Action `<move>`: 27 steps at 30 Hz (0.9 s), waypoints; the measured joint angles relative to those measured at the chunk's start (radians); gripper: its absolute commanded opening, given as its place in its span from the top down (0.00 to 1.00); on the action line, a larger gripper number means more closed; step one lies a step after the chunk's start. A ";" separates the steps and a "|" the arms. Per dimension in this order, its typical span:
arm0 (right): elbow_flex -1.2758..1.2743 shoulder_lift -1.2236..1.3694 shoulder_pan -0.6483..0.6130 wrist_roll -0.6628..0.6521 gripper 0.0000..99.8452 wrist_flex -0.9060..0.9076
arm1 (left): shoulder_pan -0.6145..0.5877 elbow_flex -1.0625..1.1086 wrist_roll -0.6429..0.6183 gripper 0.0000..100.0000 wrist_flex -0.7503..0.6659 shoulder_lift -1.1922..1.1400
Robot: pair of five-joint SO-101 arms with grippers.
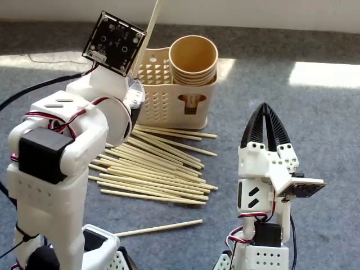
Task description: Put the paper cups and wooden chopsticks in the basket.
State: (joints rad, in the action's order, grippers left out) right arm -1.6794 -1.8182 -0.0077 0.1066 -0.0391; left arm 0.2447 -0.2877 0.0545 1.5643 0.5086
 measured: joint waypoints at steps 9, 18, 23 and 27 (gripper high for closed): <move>0.000 0.000 0.000 0.000 0.99 0.000 | 0.000 0.207 -0.006 1.00 -0.173 0.215; 0.000 0.000 0.000 0.000 0.99 0.000 | 0.005 0.600 -0.040 1.00 -0.588 0.370; 0.000 0.000 0.000 0.000 0.99 0.000 | 0.000 0.712 -0.097 1.00 -0.838 0.385; 0.000 0.000 0.000 0.000 0.99 0.000 | -0.006 0.829 -0.100 1.00 -1.071 0.385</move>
State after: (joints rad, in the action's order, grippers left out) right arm -1.6794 -1.8182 -0.0077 0.1066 -0.0391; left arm 0.2386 0.5409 -0.0453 0.4933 0.8938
